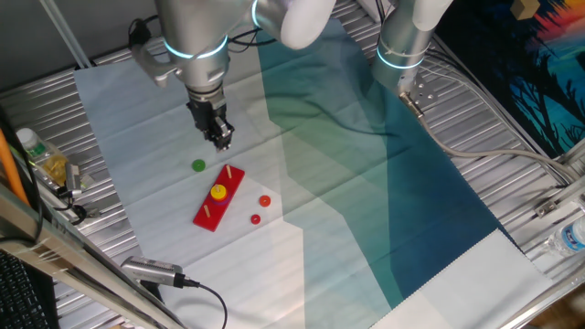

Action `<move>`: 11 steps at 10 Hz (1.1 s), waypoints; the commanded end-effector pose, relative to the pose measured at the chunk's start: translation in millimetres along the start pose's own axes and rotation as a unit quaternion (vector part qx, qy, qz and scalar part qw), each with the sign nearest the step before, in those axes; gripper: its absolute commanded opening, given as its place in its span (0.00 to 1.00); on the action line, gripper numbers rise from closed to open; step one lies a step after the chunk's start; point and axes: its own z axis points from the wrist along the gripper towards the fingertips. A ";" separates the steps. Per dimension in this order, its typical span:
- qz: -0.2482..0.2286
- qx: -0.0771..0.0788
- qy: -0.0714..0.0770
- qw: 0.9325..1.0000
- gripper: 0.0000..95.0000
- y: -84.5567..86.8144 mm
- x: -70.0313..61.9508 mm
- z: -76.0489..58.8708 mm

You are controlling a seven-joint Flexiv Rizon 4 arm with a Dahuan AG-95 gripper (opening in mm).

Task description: Take out one Hanoi block and throw it aside

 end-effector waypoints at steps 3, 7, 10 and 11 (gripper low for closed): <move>0.011 -0.005 -0.003 1.000 0.40 5.1 -20.2 6.8; 0.021 -0.008 -0.003 1.000 0.60 16.0 -35.7 17.4; 0.022 -0.017 -0.008 1.000 0.60 24.0 -34.7 30.8; 0.022 -0.018 -0.009 1.000 0.60 24.3 -34.5 35.4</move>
